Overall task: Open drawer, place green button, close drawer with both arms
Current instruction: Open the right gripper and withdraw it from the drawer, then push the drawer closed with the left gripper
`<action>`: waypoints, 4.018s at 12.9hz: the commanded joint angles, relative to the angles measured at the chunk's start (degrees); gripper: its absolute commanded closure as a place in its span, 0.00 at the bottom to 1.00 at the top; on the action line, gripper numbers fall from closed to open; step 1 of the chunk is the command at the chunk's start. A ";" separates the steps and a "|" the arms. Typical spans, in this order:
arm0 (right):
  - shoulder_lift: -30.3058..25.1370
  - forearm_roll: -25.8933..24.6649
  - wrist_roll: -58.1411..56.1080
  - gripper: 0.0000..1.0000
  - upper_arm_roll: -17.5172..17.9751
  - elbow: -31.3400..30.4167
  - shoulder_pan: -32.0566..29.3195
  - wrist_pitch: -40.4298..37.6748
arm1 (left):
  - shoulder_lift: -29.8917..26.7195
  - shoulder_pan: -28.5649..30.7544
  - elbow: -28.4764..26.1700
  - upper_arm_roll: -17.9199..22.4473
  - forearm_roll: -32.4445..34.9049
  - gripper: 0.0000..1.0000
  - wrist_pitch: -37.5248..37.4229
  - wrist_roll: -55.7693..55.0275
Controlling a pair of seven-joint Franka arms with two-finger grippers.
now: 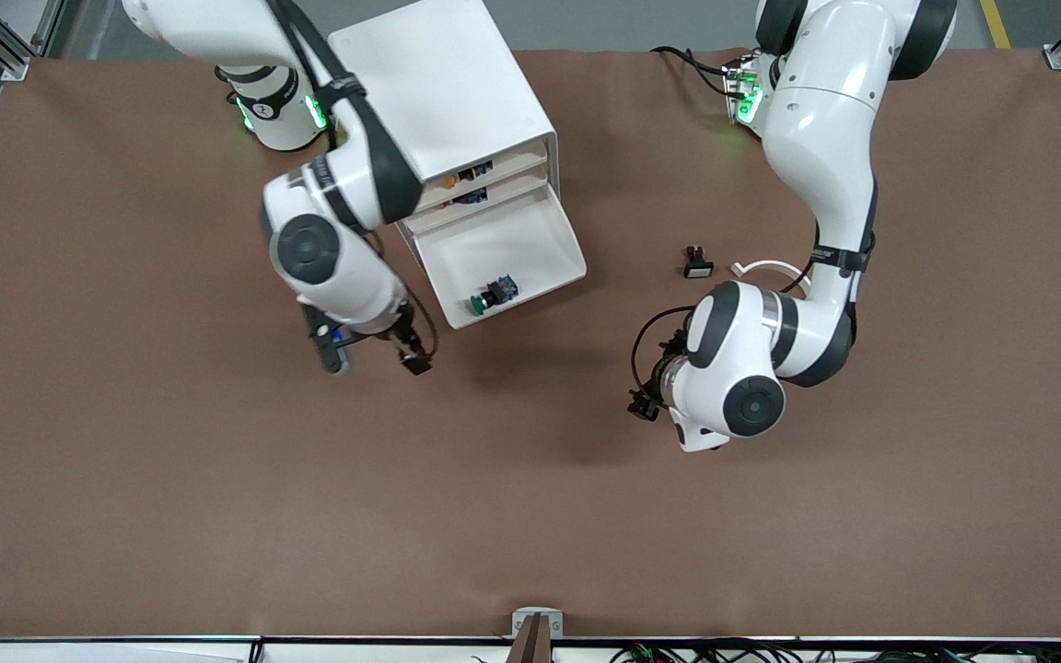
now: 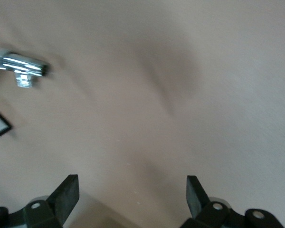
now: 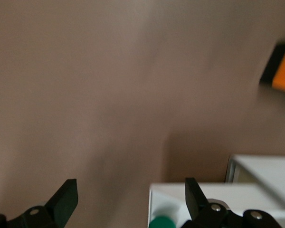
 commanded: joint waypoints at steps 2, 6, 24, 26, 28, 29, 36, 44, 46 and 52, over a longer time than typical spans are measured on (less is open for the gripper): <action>-4.42 0.03 -17.34 0.00 1.22 -0.05 -10.03 -4.56 | -0.81 -3.79 -1.01 0.20 1.35 0.01 4.47 9.29; -7.15 0.04 -34.76 0.00 1.22 1.80 -18.12 -11.68 | -0.81 -6.96 -1.10 0.20 1.27 0.01 5.27 19.85; -28.77 -6.20 -76.63 0.00 2.18 1.80 -35.02 -23.47 | 0.34 -15.67 -4.79 -10.34 0.56 0.01 13.01 13.74; -29.74 -6.12 -76.63 0.00 2.63 1.88 -35.63 -23.56 | 0.69 -15.75 -4.88 -12.45 0.56 0.01 13.01 10.32; -30.00 -6.20 -76.72 0.00 2.63 1.89 -35.63 -23.56 | 1.30 -16.54 -5.41 -13.69 0.56 0.01 13.01 8.81; -29.92 -6.12 -76.72 0.00 2.63 2.06 -35.63 -23.82 | 1.22 -16.89 -5.84 -14.39 0.47 0.01 13.01 8.63; -28.08 -7.51 -77.25 0.00 3.68 5.04 -37.13 -21.98 | 1.48 -18.74 -6.11 -16.50 -2.60 0.01 13.01 5.38; -19.37 -10.78 -76.63 0.00 3.51 13.75 -35.19 -22.59 | 0.34 -14.71 -5.41 -10.80 1.60 0.01 13.09 6.34; -19.37 -10.78 -76.46 0.00 3.51 13.75 -34.93 -23.29 | -0.45 -12.60 -5.15 -7.99 7.83 0.01 13.09 6.34; -19.72 -10.33 -76.98 0.00 3.33 13.84 -35.54 -26.19 | -8.35 -10.23 -5.32 0.54 15.94 0.01 12.57 6.26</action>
